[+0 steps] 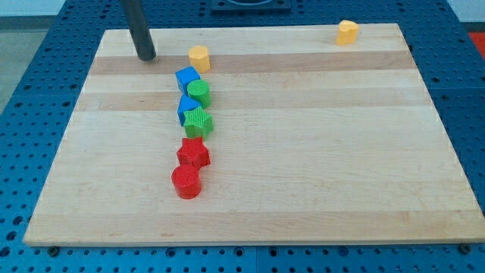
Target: Move the yellow hexagon to the top right of the blue cube
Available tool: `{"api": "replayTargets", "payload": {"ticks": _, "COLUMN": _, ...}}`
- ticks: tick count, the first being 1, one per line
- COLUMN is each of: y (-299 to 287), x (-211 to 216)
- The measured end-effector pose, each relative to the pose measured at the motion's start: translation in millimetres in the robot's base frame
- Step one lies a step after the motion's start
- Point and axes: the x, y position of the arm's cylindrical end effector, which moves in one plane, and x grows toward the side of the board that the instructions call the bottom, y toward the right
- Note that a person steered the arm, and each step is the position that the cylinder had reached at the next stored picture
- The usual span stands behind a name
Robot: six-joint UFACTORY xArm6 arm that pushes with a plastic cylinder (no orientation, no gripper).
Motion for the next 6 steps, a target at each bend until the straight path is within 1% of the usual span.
{"api": "replayTargets", "payload": {"ticks": 1, "y": 0, "x": 10}}
{"api": "replayTargets", "payload": {"ticks": 2, "y": 21, "x": 23}}
{"api": "replayTargets", "payload": {"ticks": 3, "y": 65, "x": 23}}
{"api": "replayTargets", "payload": {"ticks": 4, "y": 65, "x": 23}}
{"api": "replayTargets", "payload": {"ticks": 6, "y": 88, "x": 20}}
